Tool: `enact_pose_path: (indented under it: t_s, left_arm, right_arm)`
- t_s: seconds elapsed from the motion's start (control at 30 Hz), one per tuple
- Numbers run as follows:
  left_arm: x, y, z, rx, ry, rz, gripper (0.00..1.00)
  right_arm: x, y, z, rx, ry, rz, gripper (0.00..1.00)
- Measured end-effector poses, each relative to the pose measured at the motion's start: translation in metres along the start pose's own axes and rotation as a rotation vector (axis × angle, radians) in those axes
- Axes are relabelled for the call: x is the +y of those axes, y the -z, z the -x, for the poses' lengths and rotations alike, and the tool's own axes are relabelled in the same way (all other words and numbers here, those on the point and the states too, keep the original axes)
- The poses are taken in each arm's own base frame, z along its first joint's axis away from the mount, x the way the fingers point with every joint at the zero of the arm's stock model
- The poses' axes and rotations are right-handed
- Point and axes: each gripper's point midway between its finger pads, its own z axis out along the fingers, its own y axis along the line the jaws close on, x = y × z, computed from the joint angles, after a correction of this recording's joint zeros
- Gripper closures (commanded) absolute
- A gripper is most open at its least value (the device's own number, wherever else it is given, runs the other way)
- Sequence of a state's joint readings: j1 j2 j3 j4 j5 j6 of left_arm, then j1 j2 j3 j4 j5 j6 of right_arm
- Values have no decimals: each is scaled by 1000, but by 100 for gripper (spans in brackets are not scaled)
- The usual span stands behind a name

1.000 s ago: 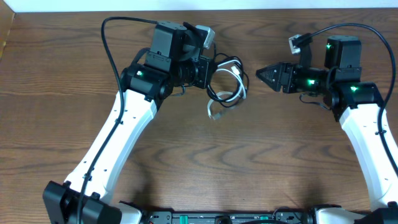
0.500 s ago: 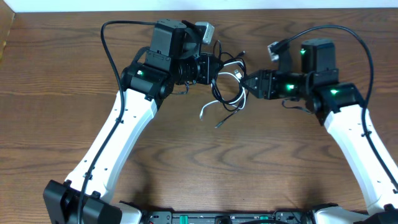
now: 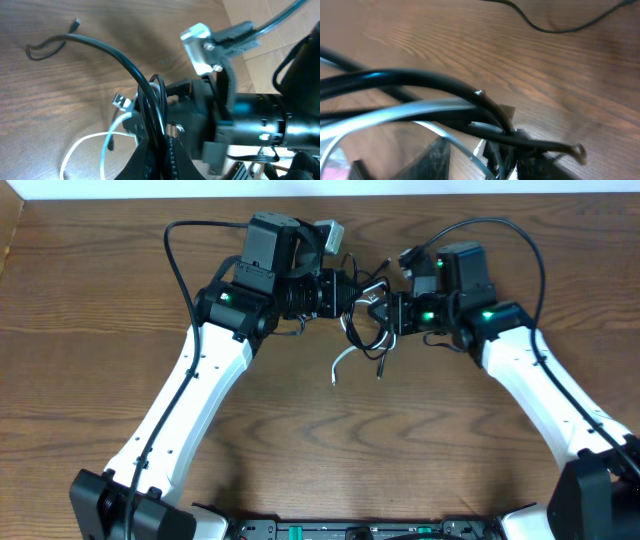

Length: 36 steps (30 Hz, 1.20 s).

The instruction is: Untangle cables

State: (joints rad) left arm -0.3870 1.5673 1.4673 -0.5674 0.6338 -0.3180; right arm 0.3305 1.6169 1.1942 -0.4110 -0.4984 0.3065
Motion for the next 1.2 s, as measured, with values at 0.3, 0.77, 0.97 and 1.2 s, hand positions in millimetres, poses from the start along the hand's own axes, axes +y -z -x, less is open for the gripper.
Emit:
enact_pose_path:
  t_s: [0.3, 0.77, 0.97, 1.2]
  left_arm:
    - [9, -1, 0, -5, 6, 48, 92]
    - [95, 29, 15, -100, 57, 442, 92]
    - [100, 30, -4, -28, 65, 477, 92]
    - [73, 14, -20, 65, 6, 329, 66]
  right_arm:
    - [-48, 4, -27, 54, -195, -295, 99]
    - [-115, 43, -52, 122, -370, -510, 99]
    - [-97, 34, -51, 145, -325, -411, 99]
    - [-65, 23, -42, 145, -304, -213, 99]
